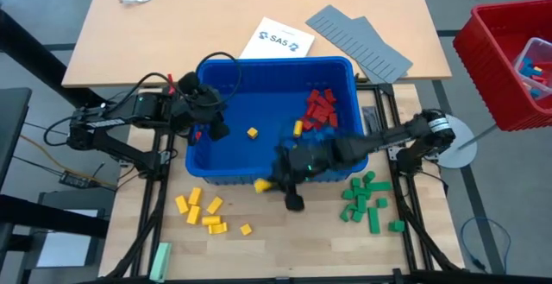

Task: Sort blocks
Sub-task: Remove the yellow block from the blue bin

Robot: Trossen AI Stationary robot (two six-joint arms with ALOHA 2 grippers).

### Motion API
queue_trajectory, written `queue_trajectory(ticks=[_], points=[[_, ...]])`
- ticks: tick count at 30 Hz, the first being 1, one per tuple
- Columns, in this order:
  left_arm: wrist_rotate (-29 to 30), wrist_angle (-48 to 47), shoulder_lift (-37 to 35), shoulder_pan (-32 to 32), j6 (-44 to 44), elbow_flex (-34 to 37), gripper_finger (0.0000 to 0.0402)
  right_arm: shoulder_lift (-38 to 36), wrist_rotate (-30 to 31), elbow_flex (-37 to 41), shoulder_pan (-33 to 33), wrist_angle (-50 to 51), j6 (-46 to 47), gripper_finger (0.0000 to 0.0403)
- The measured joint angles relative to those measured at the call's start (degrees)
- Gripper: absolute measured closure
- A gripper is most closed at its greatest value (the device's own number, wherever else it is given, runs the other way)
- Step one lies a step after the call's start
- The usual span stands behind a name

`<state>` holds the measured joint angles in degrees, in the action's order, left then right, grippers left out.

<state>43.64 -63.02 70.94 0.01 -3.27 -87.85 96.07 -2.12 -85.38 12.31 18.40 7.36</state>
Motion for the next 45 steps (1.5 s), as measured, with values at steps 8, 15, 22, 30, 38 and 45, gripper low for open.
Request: queue_trajectory(ticks=[8, 15, 22, 30, 38, 45], points=[[-0.04, -0.87, 0.04, 0.0, -0.12, 0.0, 0.0183, 7.93, -2.22, 0.0, 7.52, 0.52, 5.94, 0.0353], [-0.13, -0.66, 0.04, 0.0, -0.41, 0.0, 0.0183, 18.06, 0.7, 0.04, 8.81, -0.94, -1.8, 0.0353], [-0.46, -0.71, 0.28, 0.0, -1.64, 0.0, 0.0183, 24.91, 0.88, 0.04, 5.94, -5.41, -3.18, 0.0352], [-0.44, -0.69, 0.28, 0.0, -1.57, 0.0, 0.0183, 25.66, -1.57, 0.02, 4.44, -9.49, -3.54, 0.0314], [-1.77, -1.21, 0.31, 0.0, -1.34, 0.0, 0.0183, 25.13, -0.14, 0.03, 3.59, -10.59, -6.78, 0.0234], [-3.29, -1.71, 0.31, 0.0, -1.29, 0.0, 0.0183, 16.2, 3.12, 0.09, 4.23, -6.85, -10.44, 0.02]])
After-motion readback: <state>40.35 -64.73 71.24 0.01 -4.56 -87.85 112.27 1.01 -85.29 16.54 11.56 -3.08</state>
